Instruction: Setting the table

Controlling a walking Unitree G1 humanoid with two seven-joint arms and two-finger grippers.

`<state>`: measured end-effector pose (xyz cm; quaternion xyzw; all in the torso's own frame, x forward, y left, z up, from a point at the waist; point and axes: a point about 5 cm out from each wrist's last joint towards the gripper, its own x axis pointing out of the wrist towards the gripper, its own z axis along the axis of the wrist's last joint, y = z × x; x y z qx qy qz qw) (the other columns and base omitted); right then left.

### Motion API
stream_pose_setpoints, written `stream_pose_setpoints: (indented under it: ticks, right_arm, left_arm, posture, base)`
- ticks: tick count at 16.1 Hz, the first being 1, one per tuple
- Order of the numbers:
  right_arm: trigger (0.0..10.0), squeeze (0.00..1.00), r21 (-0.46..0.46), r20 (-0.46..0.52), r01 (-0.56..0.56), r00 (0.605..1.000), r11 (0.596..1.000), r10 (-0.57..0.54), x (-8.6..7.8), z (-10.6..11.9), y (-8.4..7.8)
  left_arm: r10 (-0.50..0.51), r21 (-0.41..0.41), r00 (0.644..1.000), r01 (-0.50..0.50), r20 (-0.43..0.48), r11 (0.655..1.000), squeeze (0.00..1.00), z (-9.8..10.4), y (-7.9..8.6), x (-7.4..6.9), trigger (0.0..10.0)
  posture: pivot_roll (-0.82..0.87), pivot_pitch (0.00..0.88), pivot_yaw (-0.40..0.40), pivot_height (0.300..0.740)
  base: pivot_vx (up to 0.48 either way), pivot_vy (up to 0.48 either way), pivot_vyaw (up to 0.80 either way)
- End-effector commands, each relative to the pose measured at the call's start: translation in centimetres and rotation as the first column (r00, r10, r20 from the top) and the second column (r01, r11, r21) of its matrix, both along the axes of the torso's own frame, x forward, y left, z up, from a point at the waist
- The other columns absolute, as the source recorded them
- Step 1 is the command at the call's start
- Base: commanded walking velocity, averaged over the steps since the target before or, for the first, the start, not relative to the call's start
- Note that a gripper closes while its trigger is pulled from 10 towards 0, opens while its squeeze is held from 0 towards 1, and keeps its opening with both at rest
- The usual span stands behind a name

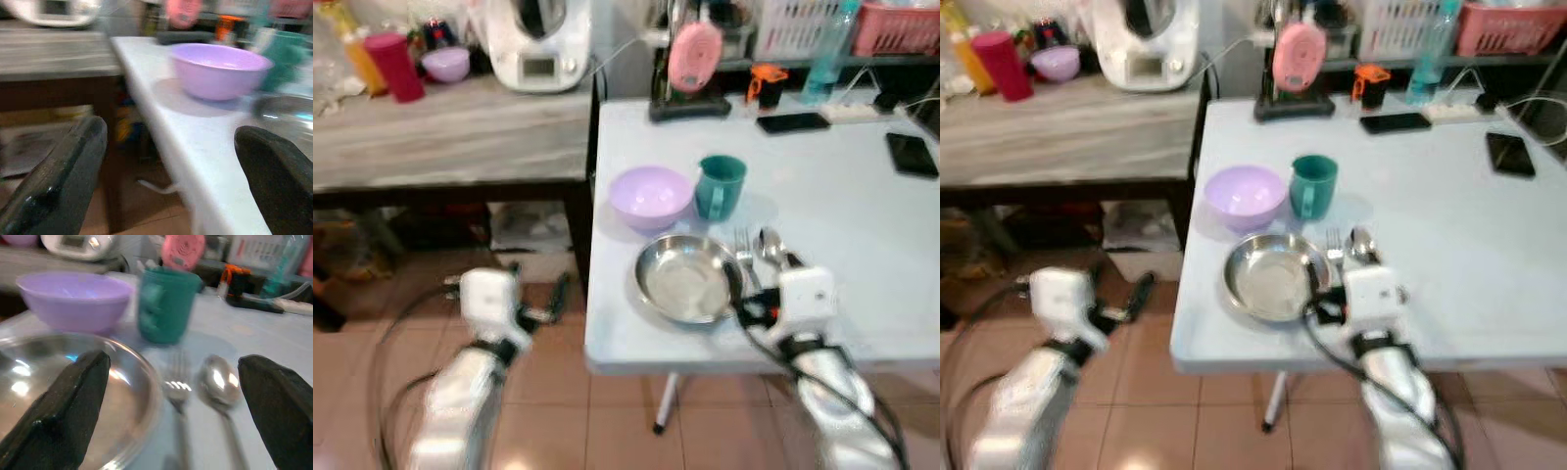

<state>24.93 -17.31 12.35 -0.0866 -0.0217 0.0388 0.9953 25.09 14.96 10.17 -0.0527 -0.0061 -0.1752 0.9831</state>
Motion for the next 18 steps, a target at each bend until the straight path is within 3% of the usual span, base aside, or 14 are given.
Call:
stream_pose_setpoints:
  ticks: [1, 3, 6, 10, 14, 18]
  right_arm:
    - [10.0, 0.0, 0.006, 0.0, -0.017, 1.0, 1.0, 0.017, 0.1, 0.1, 0.5]
    - [10.0, 0.0, 0.071, -0.034, -0.063, 0.997, 0.995, 0.066, -0.3, -0.2, 0.4]
    - [10.0, 0.0, 0.085, -0.037, -0.024, 0.999, 0.996, 0.027, 0.3, -0.1, -0.7]
    - [10.0, 0.0, 0.1, -0.074, 0.035, 0.997, 0.994, -0.027, 1.2, -0.1, -2.3]
    - [10.0, 0.0, 0.141, -0.095, 0.034, 0.995, 0.989, -0.02, 1.9, 0.1, -2.8]
    - [10.0, 0.0, 0.192, -0.131, 0.001, 0.991, 0.981, 0.025, 3.2, 0.1, -2.1]
  left_arm:
    - [-0.003, 0.045, 1.0, 0.003, 0.013, 0.999, 0.0, 0.0, 0.9, -0.4, 10.0]
    - [-0.056, 0.093, 0.998, 0.053, 0.026, 0.994, 0.0, -0.1, 1.3, -0.7, 10.0]
    - [-0.116, 0.122, 0.993, 0.112, 0.029, 0.986, 0.0, -0.2, 1.6, -0.6, 10.0]
    - [-0.286, 0.164, 0.958, 0.279, 0.024, 0.946, 0.0, -0.3, 1.0, -1.0, 10.0]
    - [-0.318, 0.191, 0.948, 0.311, 0.002, 0.931, 0.0, -1.2, 1.0, -1.5, 10.0]
    - [-0.325, 0.198, 0.946, 0.321, -0.014, 0.926, 0.0, -1.8, 1.2, -1.8, 10.0]
  posture:
    - [-0.2, 0.061, 0.043, 0.74]
    - [-0.2, 0.065, 0.042, 0.74]
    - [-0.21, 0.066, 0.039, 0.74]
    - [-0.21, 0.073, 0.041, 0.74]
    - [-0.22, 0.082, 0.048, 0.74]
    - [-0.22, 0.087, 0.05, 0.74]
  base:
    - [0.0, 0.0, 0.0]
    - [0.0, 0.0, 0.0]
    - [0.0, 0.0, 0.0]
    - [0.0, 0.0, 0.0]
    - [0.0, 0.0, 0.0]
    - [0.0, 0.0, 0.0]
